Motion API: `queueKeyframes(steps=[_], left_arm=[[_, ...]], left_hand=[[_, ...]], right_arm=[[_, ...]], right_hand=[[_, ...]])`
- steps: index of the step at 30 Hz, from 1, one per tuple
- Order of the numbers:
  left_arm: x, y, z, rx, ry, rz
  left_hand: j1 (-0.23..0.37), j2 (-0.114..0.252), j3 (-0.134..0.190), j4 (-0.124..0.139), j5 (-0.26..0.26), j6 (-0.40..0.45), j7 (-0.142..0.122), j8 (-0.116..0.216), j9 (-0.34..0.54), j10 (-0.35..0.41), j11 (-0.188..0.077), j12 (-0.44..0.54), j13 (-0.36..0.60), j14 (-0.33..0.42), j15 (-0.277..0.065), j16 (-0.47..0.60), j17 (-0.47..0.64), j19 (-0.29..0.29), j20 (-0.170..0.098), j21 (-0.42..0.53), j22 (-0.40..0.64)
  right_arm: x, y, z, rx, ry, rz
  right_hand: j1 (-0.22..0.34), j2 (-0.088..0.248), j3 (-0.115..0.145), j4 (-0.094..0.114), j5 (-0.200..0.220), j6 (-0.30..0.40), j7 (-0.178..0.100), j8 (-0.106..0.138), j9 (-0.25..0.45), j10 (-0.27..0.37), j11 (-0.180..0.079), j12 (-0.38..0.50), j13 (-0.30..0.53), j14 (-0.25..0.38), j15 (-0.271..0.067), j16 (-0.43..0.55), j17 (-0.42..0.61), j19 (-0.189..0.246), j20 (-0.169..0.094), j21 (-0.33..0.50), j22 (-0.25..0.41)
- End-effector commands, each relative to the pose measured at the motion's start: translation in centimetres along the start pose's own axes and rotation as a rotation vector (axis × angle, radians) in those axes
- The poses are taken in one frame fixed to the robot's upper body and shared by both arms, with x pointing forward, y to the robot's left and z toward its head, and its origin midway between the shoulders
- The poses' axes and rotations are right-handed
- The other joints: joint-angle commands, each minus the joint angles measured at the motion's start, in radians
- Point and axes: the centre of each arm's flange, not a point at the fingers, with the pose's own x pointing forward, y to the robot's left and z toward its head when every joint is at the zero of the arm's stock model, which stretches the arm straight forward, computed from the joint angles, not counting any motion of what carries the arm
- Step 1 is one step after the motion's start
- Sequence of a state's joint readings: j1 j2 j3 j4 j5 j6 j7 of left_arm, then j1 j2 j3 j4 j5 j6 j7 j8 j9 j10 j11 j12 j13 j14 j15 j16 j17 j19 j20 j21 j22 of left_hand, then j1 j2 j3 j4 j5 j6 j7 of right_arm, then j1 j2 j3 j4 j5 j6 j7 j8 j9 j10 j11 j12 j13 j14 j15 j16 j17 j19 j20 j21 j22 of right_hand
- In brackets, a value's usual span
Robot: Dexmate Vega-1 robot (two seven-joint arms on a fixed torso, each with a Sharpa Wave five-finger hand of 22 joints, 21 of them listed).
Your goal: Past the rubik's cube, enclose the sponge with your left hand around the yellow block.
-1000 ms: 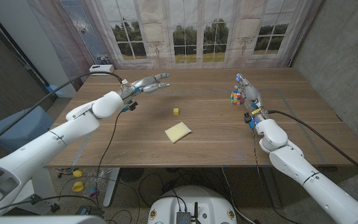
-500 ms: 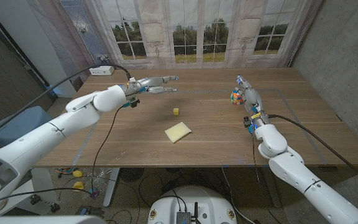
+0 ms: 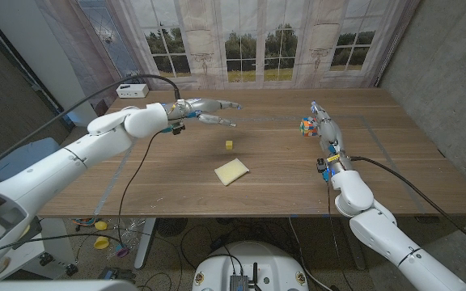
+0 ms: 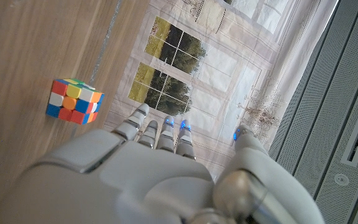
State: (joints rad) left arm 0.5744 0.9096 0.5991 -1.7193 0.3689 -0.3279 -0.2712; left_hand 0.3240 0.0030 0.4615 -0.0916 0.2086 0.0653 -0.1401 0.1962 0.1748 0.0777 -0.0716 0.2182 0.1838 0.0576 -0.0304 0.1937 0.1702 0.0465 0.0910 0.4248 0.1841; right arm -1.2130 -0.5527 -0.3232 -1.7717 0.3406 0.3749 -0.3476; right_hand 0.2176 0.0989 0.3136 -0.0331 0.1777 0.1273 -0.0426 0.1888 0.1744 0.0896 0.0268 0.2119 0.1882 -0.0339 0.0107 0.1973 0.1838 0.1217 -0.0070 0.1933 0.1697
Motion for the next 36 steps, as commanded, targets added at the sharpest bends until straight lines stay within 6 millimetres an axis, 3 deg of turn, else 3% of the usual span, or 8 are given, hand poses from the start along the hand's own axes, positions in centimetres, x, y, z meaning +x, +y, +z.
queueKeyframes(steps=[1, 7, 25, 36], left_arm=[[0.3, 1.2, 2.5, 0.2, -0.053, -0.102], [-0.2, 1.5, 3.6, 0.274, -0.058, -0.117], [-1.4, 1.9, 6.1, 0.433, -0.067, -0.189], [-1.7, 1.5, 7.3, 0.515, -0.051, -0.244]], left_hand=[[0.013, -0.023, -0.003, -0.019, -0.005, 0.014, -0.006, 0.004, 0.002, 0.02, -0.002, 0.009, 0.006, 0.021, -0.009, 0.004, 0.002, 0.01, 0.01, -0.003, 0.002], [0.035, -0.049, -0.009, -0.044, -0.002, 0.034, -0.014, 0.008, 0.003, 0.039, 0.005, 0.013, 0.007, 0.034, -0.01, 0.004, 0.002, 0.018, 0.012, -0.007, 0.002], [0.071, -0.108, -0.03, -0.074, 0.012, 0.052, -0.015, 0.009, 0.004, 0.065, 0.002, 0.017, 0.009, 0.051, -0.007, 0.003, 0.004, 0.02, 0.024, -0.018, 0.002], [0.133, -0.156, -0.047, -0.089, 0.037, 0.031, 0.002, 0.0, 0.005, 0.054, 0.013, 0.008, 0.011, 0.04, 0.01, -0.005, 0.005, 0.021, 0.041, -0.029, 0.002]], right_arm=[[-2.4, 0.6, 0.3, 0.001, -0.011, -0.034], [-3.0, 0.9, 0.3, 0.003, -0.016, -0.038], [-4.7, 1.7, 0.6, 0.006, -0.032, -0.052], [-5.5, 1.9, 0.6, 0.006, -0.029, -0.065]], right_hand=[[0.003, 0.001, -0.001, -0.006, 0.004, 0.007, -0.004, 0.001, 0.004, 0.007, 0.001, -0.002, 0.002, 0.002, 0.001, 0.006, 0.004, 0.01, -0.002, 0.008, 0.005], [0.001, 0.0, -0.001, -0.006, 0.003, 0.008, -0.004, 0.001, 0.004, 0.008, 0.001, -0.003, 0.002, 0.004, 0.001, 0.006, 0.004, 0.01, -0.003, 0.008, 0.005], [-0.004, 0.0, -0.003, -0.005, 0.003, 0.01, -0.004, 0.0, 0.004, 0.012, 0.0, -0.005, 0.002, 0.006, -0.001, 0.005, 0.005, 0.01, -0.003, 0.007, 0.005], [-0.007, -0.001, -0.004, -0.004, 0.004, 0.012, -0.002, 0.0, 0.004, 0.016, 0.004, -0.005, 0.002, 0.008, 0.001, 0.004, 0.005, 0.013, -0.002, 0.007, 0.005]])
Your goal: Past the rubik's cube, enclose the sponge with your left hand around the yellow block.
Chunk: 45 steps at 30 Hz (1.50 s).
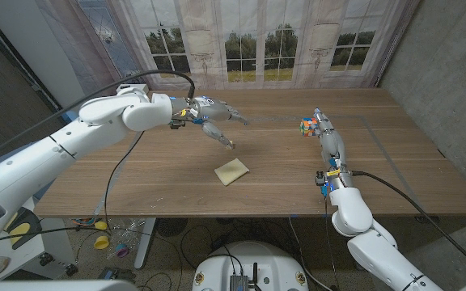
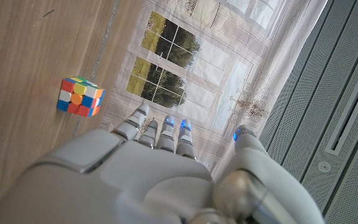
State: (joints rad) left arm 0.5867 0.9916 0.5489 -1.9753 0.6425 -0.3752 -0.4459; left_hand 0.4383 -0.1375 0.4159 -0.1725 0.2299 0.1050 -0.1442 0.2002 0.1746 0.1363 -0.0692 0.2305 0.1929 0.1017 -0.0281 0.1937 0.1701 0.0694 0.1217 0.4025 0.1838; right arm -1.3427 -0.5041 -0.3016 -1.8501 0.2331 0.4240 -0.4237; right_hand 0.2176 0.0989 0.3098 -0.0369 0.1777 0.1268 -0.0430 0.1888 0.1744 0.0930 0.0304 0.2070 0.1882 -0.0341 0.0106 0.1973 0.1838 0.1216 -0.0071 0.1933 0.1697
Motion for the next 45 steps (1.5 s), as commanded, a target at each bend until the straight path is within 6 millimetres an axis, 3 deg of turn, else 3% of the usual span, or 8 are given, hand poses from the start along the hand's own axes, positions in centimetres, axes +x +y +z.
queueKeyframes(steps=[1, 5, 10, 30, 45], left_arm=[[-0.3, 0.0, 1.2, 0.099, 0.019, -0.073], [-0.2, 0.1, 1.7, 0.134, 0.025, -0.082], [-0.1, 0.0, 2.2, 0.155, 0.018, -0.098], [0.6, -1.4, 4.1, 0.257, 0.001, -0.142], [1.5, -3.0, 4.5, 0.281, -0.01, -0.168]], left_hand=[[0.023, -0.018, -0.003, -0.008, 0.018, -0.011, 0.008, -0.004, 0.006, -0.006, 0.013, -0.005, 0.002, -0.005, 0.01, -0.006, 0.005, -0.003, 0.012, -0.008, 0.002], [0.078, -0.035, -0.014, -0.011, 0.05, -0.017, 0.026, -0.004, 0.007, 0.003, -0.002, -0.004, 0.004, -0.007, 0.016, -0.006, 0.006, 0.003, 0.018, -0.015, 0.002], [0.116, -0.043, -0.023, -0.012, 0.075, -0.018, 0.028, -0.003, 0.008, 0.006, -0.016, -0.004, 0.005, -0.009, 0.012, -0.007, 0.006, 0.005, 0.02, -0.021, 0.002], [0.243, -0.046, -0.057, -0.01, 0.149, 0.012, 0.018, 0.008, 0.011, 0.042, -0.049, 0.006, 0.007, -0.009, 0.003, -0.006, 0.005, 0.012, 0.025, -0.039, 0.002], [0.301, -0.04, -0.072, -0.007, 0.177, 0.015, 0.013, 0.006, 0.012, 0.041, -0.056, 0.002, 0.007, -0.016, -0.005, -0.009, 0.005, 0.017, 0.02, -0.046, 0.002]], right_arm=[[-1.1, 0.2, 0.1, 0.004, 0.003, -0.013], [-1.2, 0.2, 0.1, 0.003, 0.002, -0.017], [-1.3, 0.2, 0.1, 0.004, 0.002, -0.018], [-1.0, 0.3, -0.1, -0.001, 0.014, -0.017], [-0.8, 0.3, 0.2, -0.011, 0.019, -0.01]], right_hand=[[-0.008, -0.001, 0.0, 0.0, 0.004, 0.012, -0.001, 0.0, 0.004, 0.013, 0.001, 0.0, 0.002, 0.008, 0.0, 0.004, 0.005, 0.013, -0.001, 0.007, 0.005], [-0.01, -0.001, -0.001, 0.0, 0.004, 0.014, 0.0, 0.0, 0.004, 0.015, 0.001, 0.0, 0.002, 0.008, 0.0, 0.004, 0.005, 0.013, -0.002, 0.007, 0.005], [-0.011, -0.001, -0.001, 0.001, 0.004, 0.017, 0.0, 0.001, 0.004, 0.017, 0.003, 0.0, 0.003, 0.009, 0.001, 0.003, 0.005, 0.014, -0.002, 0.007, 0.005], [-0.017, -0.001, -0.003, 0.003, 0.004, 0.02, 0.001, 0.0, 0.004, 0.019, 0.003, -0.002, 0.003, 0.011, 0.001, 0.003, 0.006, 0.015, -0.003, 0.007, 0.005], [-0.019, -0.003, -0.004, 0.002, 0.005, 0.02, 0.001, 0.0, 0.004, 0.02, 0.004, -0.003, 0.003, 0.012, 0.002, 0.002, 0.005, 0.016, -0.004, 0.006, 0.005]])
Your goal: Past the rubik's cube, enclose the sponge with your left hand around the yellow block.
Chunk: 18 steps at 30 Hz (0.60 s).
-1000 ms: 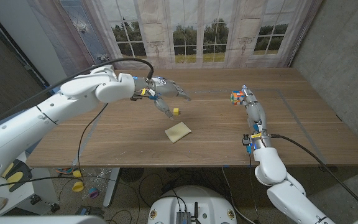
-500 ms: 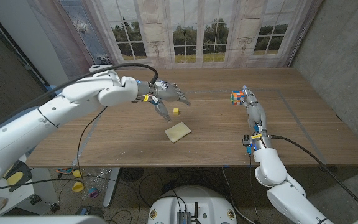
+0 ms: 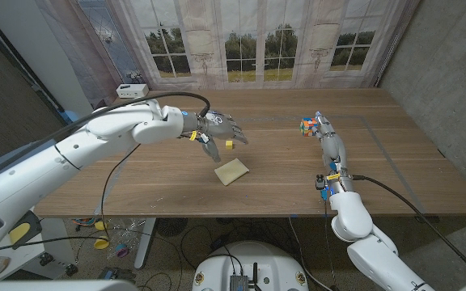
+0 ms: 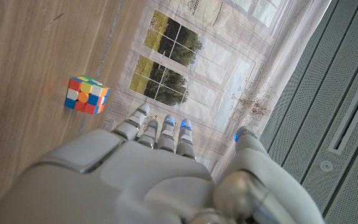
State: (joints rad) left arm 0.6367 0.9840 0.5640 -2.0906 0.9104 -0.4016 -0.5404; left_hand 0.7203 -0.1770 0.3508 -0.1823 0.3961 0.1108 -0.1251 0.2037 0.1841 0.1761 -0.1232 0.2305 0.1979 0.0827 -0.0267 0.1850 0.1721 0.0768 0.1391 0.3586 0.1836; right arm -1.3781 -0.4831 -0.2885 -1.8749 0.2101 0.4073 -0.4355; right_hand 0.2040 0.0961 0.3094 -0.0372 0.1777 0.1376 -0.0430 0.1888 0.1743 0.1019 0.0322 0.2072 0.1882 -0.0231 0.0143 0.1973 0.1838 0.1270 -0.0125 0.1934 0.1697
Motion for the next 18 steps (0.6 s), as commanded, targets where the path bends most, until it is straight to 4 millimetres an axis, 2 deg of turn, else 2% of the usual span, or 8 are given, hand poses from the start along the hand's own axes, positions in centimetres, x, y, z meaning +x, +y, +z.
queueKeyframes(steps=[1, 18], left_arm=[[0.9, -1.1, 0.7, 0.027, -0.007, -0.025], [1.8, -2.9, 1.2, 0.016, -0.014, -0.085]], left_hand=[[0.02, -0.001, -0.007, 0.002, 0.011, 0.009, -0.006, 0.003, 0.002, 0.001, -0.001, 0.002, 0.002, 0.003, -0.006, 0.0, 0.003, 0.01, 0.003, -0.002, 0.002], [0.06, 0.003, -0.021, 0.007, 0.027, 0.002, -0.005, -0.002, 0.003, -0.012, 0.0, -0.005, 0.003, -0.017, 0.0, -0.006, 0.002, 0.007, 0.009, -0.011, 0.003]], right_arm=[[0.3, 0.1, 0.2, -0.009, 0.005, 0.008], [0.5, 0.1, 0.3, -0.014, 0.002, 0.008]], right_hand=[[-0.006, 0.0, -0.003, 0.002, 0.005, 0.009, 0.001, -0.001, 0.004, 0.011, 0.002, -0.003, 0.003, 0.001, -0.001, 0.002, 0.005, 0.01, 0.001, 0.006, 0.005], [-0.007, 0.0, -0.003, 0.001, 0.006, 0.009, 0.001, -0.001, 0.004, 0.012, 0.001, -0.005, 0.003, 0.003, -0.001, 0.0, 0.005, 0.009, 0.001, 0.005, 0.005]])
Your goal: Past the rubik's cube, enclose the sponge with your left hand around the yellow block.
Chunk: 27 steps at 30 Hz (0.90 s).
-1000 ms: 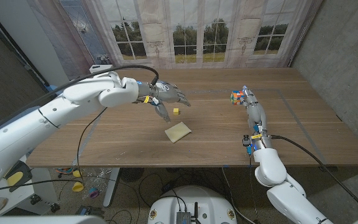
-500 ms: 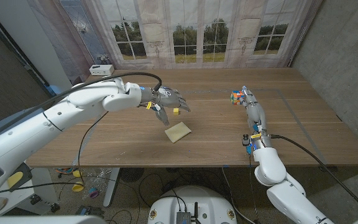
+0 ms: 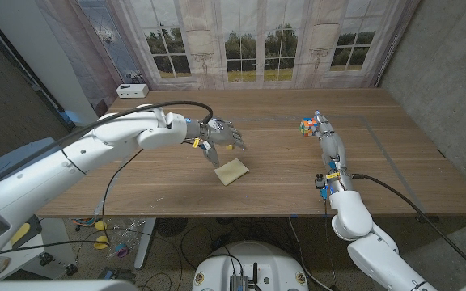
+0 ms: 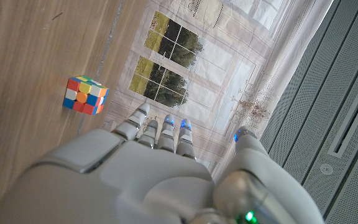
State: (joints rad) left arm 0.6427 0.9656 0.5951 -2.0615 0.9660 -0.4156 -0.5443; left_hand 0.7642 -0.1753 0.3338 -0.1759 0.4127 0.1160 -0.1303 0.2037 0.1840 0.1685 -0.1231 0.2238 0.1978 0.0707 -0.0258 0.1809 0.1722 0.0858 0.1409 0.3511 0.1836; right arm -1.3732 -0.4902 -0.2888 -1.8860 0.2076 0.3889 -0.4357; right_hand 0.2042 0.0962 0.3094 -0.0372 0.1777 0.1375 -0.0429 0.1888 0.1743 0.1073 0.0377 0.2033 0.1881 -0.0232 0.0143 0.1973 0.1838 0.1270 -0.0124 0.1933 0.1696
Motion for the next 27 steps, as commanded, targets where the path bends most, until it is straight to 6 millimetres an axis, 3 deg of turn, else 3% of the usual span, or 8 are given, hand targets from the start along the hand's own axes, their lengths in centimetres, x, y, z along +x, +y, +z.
queueKeyframes(steps=[1, 27], left_arm=[[0.7, -1.3, 0.2, -0.007, -0.004, -0.046], [2.6, -3.4, 0.2, -0.01, -0.019, -0.064]], left_hand=[[0.017, 0.001, -0.004, 0.0, 0.01, -0.004, 0.0, -0.002, 0.003, -0.005, 0.001, 0.001, 0.003, -0.005, -0.001, -0.002, 0.002, -0.002, 0.007, -0.003, 0.003], [0.038, 0.001, -0.025, 0.008, 0.02, 0.0, 0.002, -0.003, 0.003, -0.001, -0.002, 0.001, 0.003, -0.007, -0.002, 0.001, 0.002, 0.001, 0.008, -0.009, 0.004]], right_arm=[[0.2, 0.0, 0.0, -0.004, 0.001, 0.001], [1.1, 0.0, -0.4, -0.007, 0.016, -0.003]], right_hand=[[-0.007, 0.0, -0.003, 0.001, 0.006, 0.01, 0.0, -0.001, 0.004, 0.007, -0.005, -0.001, 0.003, 0.003, -0.001, 0.0, 0.005, 0.01, 0.002, 0.005, 0.005], [-0.009, -0.001, -0.003, -0.002, 0.006, 0.01, 0.0, -0.002, 0.004, 0.009, -0.003, -0.003, 0.004, 0.004, -0.001, -0.002, 0.004, 0.011, 0.002, 0.005, 0.005]])
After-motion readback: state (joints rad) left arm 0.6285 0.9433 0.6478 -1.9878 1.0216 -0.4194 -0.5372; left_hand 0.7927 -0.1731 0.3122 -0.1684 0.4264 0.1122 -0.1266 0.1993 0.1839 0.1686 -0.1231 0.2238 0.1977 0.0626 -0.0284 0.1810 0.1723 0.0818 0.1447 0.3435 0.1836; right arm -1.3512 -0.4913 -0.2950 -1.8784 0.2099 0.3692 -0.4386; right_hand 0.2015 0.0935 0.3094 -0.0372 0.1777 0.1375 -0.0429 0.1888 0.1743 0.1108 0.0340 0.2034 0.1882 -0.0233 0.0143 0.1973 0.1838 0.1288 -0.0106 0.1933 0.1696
